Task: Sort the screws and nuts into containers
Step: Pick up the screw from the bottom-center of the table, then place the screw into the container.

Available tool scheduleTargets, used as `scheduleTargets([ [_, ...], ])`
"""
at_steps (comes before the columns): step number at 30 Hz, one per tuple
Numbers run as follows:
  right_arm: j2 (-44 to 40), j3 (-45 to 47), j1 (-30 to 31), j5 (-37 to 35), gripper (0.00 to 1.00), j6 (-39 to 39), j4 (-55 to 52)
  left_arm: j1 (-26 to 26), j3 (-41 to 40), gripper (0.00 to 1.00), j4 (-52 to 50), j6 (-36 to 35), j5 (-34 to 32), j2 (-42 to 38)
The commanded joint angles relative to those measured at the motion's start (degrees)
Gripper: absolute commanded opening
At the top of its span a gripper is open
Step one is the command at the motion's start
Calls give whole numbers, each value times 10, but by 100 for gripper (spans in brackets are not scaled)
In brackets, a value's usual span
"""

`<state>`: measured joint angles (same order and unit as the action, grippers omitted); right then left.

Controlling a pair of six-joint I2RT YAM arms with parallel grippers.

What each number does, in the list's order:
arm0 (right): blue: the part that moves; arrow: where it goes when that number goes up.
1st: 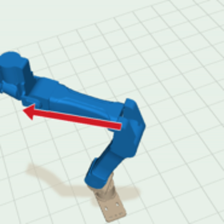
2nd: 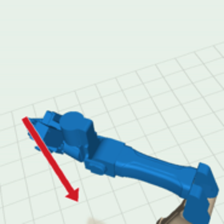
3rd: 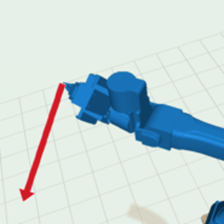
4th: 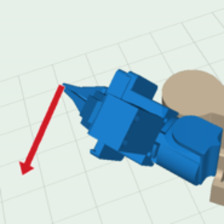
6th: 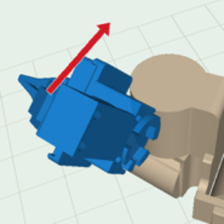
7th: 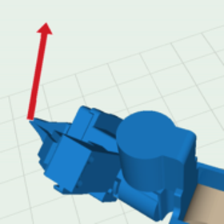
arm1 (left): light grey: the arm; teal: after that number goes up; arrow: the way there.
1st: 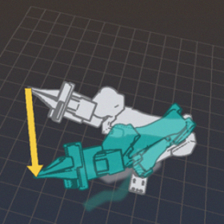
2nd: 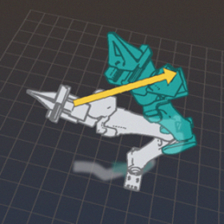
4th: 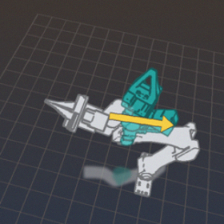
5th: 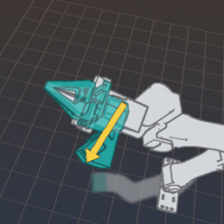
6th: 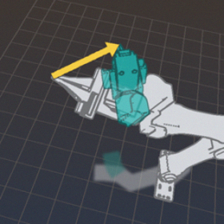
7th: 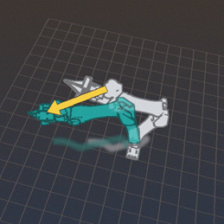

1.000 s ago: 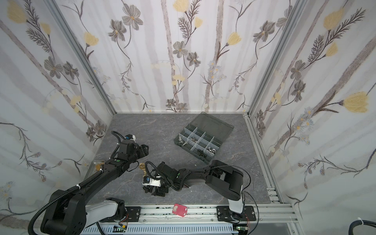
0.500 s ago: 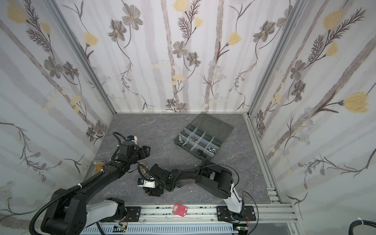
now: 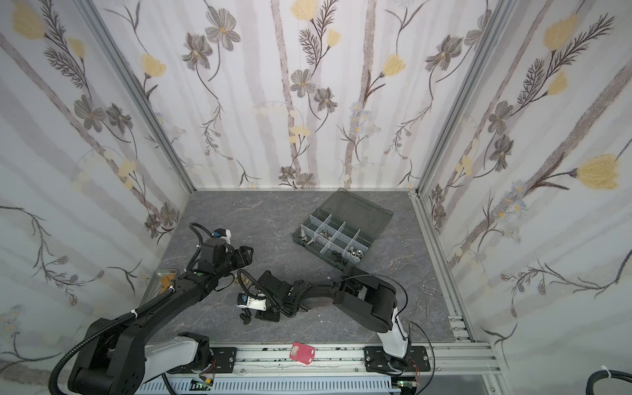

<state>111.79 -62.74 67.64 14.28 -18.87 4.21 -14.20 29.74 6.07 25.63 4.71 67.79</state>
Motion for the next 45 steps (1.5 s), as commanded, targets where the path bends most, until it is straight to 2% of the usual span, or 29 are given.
scheduleTargets([
  [1,-33,13,-18,21,25,19,16,1,3,76,33,-2,8,0],
  [4,-72,26,-52,25,25,39,23,-1,7,77,49,-1,17,-5],
  [7,-115,36,-115,33,25,71,27,-7,14,77,68,-7,32,-10],
  [11,-149,35,-236,37,25,124,29,-23,17,77,96,-19,34,-15],
  [15,-155,28,-339,-31,25,169,20,-24,22,77,98,-25,32,-5],
  [22,-140,9,-488,-86,26,247,0,-27,25,78,95,-31,36,13],
  [27,-92,-39,-528,-111,25,264,-49,-30,21,77,98,-24,36,19],
  [32,-54,-67,-541,-118,28,272,-76,-31,16,78,93,-22,29,12],
  [38,-54,-73,-541,-90,37,270,-85,-32,11,78,87,-26,23,5],
  [41,-64,-66,-541,-87,54,270,-81,-32,9,78,88,-27,20,6],
  [42,-66,-67,-541,-85,54,270,-83,-32,10,78,89,-27,20,8],
  [43,-69,-67,-541,-80,49,270,-85,-33,10,78,90,-27,20,9],
  [44,-72,-66,-541,-78,50,272,-85,-32,9,77,91,-26,21,9],
  [45,-76,-65,-540,-76,54,273,-85,-32,8,78,92,-26,21,9],
])
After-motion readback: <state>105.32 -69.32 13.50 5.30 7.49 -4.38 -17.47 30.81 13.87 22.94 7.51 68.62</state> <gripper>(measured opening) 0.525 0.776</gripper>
